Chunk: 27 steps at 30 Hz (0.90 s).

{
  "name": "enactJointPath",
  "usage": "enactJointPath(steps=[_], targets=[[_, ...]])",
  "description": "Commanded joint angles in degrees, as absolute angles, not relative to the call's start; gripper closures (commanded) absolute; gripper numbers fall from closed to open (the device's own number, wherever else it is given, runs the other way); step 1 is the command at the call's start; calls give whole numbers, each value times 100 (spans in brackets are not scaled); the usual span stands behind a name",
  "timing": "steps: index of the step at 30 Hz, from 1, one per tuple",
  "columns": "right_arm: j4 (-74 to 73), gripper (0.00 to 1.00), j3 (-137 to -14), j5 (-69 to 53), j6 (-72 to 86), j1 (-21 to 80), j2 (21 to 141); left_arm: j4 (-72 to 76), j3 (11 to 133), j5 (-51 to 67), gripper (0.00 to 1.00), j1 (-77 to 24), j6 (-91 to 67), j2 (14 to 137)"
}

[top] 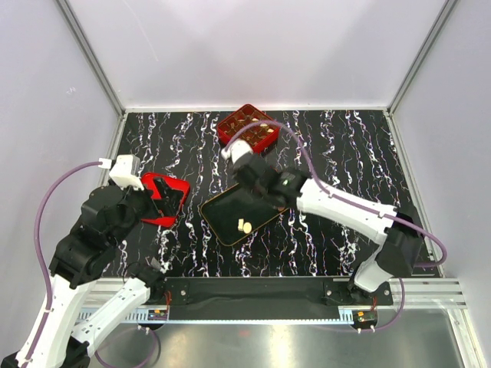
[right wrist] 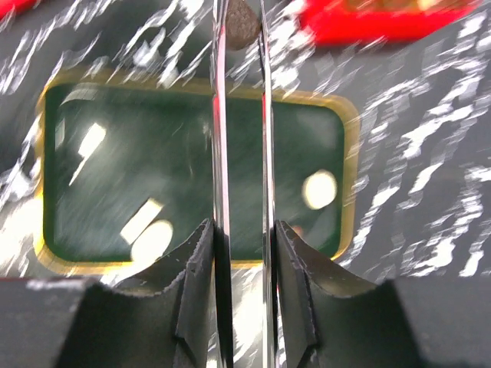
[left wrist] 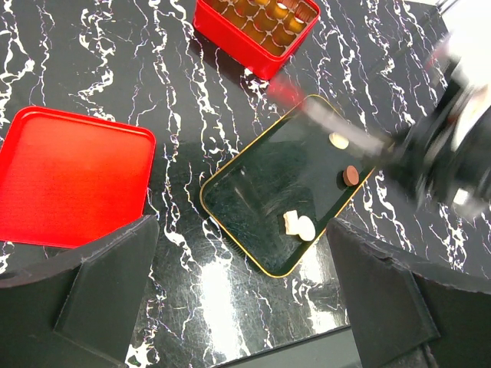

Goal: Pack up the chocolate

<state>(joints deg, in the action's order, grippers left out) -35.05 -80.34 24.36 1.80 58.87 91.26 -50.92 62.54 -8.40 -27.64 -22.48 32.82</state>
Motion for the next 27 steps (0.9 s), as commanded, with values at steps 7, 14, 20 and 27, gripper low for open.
enactJointPath(steps=[7,14,20,27], targets=[[-2892,59,-9851,2312,-1001,4457,10412,-4808,6355,-888,1,-2742,-2241,3261],[-2514,59,-10975,2153,-1178,4026,11434,-4799,6319,-826,1,-2742,-2215,3296],[-2505,59,-11443,1908,-1107,3841,12102,-4860,6311,-940,1,-2742,-2145,3261],[-2426,59,-11479,1899,-1143,3823,12647,-4799,6293,-976,1,-2742,-2136,3261]])
